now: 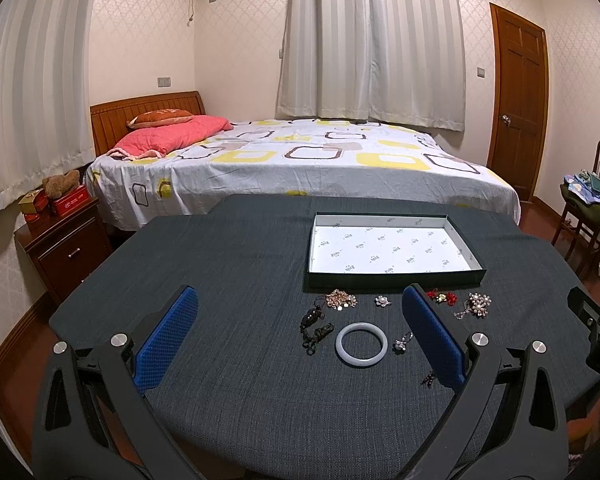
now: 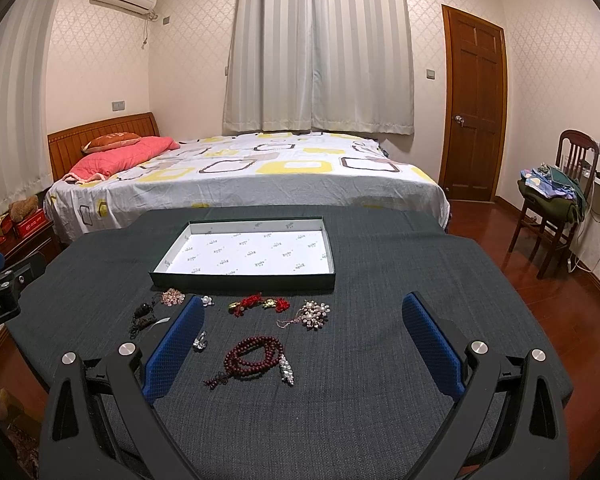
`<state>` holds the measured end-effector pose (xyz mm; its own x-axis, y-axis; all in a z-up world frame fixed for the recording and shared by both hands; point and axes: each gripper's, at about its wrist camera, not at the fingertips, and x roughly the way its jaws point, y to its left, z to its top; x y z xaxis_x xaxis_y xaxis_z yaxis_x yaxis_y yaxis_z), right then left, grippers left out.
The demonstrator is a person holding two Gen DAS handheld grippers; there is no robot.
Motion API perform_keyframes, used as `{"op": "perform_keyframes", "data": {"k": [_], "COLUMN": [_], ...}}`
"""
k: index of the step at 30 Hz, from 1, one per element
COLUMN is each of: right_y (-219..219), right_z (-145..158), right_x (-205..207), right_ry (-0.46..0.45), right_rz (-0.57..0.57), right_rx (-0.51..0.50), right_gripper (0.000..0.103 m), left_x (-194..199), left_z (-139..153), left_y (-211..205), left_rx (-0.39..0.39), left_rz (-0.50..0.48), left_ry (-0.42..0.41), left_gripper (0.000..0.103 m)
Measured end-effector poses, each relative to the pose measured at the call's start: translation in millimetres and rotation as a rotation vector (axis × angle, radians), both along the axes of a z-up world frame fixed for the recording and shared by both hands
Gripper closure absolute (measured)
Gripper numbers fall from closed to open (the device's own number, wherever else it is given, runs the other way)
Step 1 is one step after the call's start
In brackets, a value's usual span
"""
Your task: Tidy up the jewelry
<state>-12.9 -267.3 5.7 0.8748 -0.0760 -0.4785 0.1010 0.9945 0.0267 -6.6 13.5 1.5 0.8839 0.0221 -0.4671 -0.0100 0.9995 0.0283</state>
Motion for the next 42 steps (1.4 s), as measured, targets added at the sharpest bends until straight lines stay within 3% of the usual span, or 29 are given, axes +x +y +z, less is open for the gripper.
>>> {"op": "perform_keyframes", "data": {"k": [23, 30, 32, 33, 34, 42], "right_y": [-2.4, -7.0, -7.1, -6.9, -7.3, -2.9], "right_z": [12.5, -42.2, -61.0, -73.6, -86.1, -131.2], "right_x": [10.7, 33.0, 39.9, 47.2, 54.5, 82.1], "right_ry": [-0.027, 0.086, 0.132, 0.176, 0.219, 0.325], "right_rz": [0.002, 0.026, 0.037, 0.045, 0.053, 0.076], "right_rx": [-0.008, 0.011, 0.025, 0.027, 0.036, 0.072], "right_gripper": [0.007, 0.008, 0.022, 0.045, 0.052, 0.052], "left_x": [2.5, 15.5, 21.7, 25.8, 29.2, 51.5], "left_z": [-3.1, -21.6, -30.9, -36.8, -40.1, -67.5], "left_y": [-3.3, 0.3, 1.6, 2.8, 4.5, 7.5], "left_rx": [0.004, -0.01, -0.013, -0.016, -0.018, -0.025], "left_rz": [-0.004, -0.013, -0.013, -0.011, -0.006, -0.009], "left_ry": [-0.011, 0.043, 0.069, 0.088, 0.1, 0.158], "left_gripper": [0.003, 0.003, 0.003, 0.003, 0.003, 0.004]}}
